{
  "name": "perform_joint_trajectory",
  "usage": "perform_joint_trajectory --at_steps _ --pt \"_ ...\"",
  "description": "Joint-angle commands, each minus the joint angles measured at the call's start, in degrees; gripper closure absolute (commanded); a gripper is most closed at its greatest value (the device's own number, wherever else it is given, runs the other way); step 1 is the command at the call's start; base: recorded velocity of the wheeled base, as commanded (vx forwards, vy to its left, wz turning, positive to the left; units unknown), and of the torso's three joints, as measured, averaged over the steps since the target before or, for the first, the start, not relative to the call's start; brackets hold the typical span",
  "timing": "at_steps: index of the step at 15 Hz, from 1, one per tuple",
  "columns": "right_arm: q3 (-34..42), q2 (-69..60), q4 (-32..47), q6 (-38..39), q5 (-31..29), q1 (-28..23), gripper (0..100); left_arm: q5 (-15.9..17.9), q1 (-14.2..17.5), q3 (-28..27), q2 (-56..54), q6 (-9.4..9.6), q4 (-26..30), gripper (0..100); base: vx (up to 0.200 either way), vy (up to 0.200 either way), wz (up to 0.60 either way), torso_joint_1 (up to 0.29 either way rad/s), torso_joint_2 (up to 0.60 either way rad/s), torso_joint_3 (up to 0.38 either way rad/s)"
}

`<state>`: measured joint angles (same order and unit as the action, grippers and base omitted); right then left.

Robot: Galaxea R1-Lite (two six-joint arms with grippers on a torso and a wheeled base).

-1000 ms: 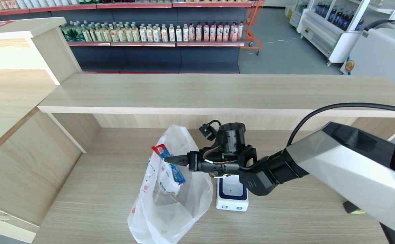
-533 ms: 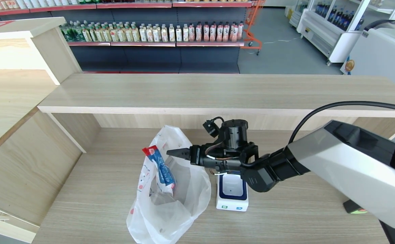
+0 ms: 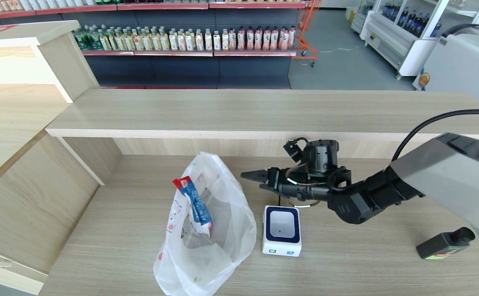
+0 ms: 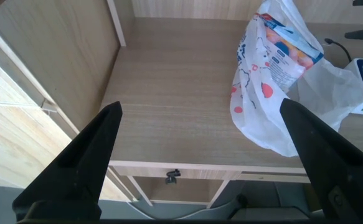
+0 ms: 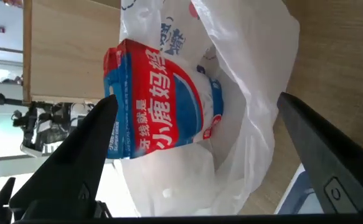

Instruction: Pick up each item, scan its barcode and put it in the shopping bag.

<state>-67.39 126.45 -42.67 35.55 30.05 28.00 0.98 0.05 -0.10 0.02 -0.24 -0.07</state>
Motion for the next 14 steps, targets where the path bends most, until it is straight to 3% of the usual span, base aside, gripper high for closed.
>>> perform_joint_trajectory --at_steps 1,4,8,11,14 --pt "6.48 -9.73 0.04 -0.13 -0.08 -1.20 0 -0.01 0.04 0.01 -0.02 -0.02 -0.01 0 0.000 0.000 0.00 0.000 0.00 0.000" --pt "18.08 -21.42 0.48 -3.12 -0.25 -3.48 0 -0.01 0.04 0.01 -0.02 -0.02 -0.01 0 0.000 0.000 0.00 0.000 0.00 0.000" --pt "34.52 -37.86 3.64 -20.34 -0.96 -9.63 0 -0.01 0.04 0.01 -0.02 -0.02 -0.01 0 0.000 0.000 0.00 0.000 0.00 0.000" --pt "40.67 -46.47 7.86 -24.39 -1.40 -12.18 0 -0.01 -0.05 0.01 -0.02 -0.02 -0.01 0 0.000 0.000 0.00 0.000 0.00 0.000" --pt "44.01 -50.95 10.85 -24.39 -7.81 -12.71 0 -0.01 0.04 0.01 -0.02 -0.02 -0.01 0 0.000 0.000 0.00 0.000 0.00 0.000"
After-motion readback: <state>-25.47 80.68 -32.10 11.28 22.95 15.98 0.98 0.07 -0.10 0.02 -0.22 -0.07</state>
